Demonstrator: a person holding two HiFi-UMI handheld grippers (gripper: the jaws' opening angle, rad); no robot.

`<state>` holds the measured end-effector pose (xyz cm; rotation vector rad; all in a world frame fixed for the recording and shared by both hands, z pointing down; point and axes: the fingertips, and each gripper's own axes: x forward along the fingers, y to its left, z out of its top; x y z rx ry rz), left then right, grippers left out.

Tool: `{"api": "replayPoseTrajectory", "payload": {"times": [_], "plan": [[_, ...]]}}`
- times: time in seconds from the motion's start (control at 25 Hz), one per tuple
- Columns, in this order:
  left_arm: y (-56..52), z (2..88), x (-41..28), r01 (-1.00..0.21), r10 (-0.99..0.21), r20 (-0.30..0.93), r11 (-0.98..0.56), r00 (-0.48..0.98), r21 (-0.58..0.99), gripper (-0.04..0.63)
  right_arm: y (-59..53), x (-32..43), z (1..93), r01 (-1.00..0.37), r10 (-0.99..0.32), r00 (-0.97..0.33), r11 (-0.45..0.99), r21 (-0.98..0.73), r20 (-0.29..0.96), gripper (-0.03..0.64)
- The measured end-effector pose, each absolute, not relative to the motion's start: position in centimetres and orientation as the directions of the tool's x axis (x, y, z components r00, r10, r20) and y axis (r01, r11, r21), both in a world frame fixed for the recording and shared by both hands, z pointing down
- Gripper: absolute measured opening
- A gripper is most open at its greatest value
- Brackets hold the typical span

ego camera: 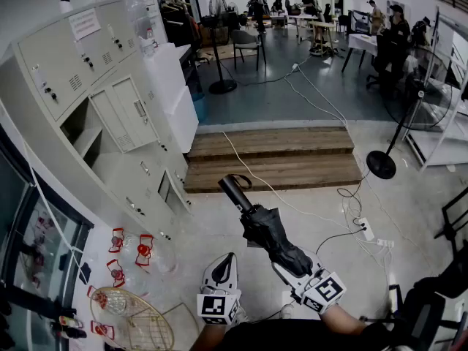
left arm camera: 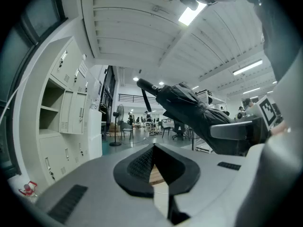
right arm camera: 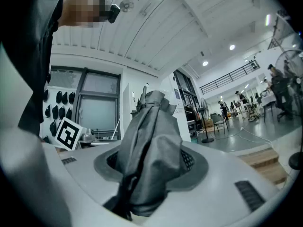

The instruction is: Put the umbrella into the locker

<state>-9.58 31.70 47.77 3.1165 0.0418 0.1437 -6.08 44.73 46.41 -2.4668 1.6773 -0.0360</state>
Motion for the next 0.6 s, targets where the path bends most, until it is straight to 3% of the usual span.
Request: {"api": "replayPoseTrajectory", "payload": {"times": [0.48, 0.6], "plan": [[28.8, 46.4, -7.4, 0.028, 0.028, 0.06, -1.0, 0.998, 0.006, -0.003, 41.6, -4.4, 44.8, -0.91, -0.908, 0.413, -0.409, -0.067, -0.075, 0.206], [27.7, 45.9, -7.1, 0.033, 0.033, 0.045, -0.999, 0.998, 0.003, -0.003, 40.6, -4.1, 43.9, -0.912, -0.903, 0.409, -0.4, -0.086, -0.131, 0.21]]}}
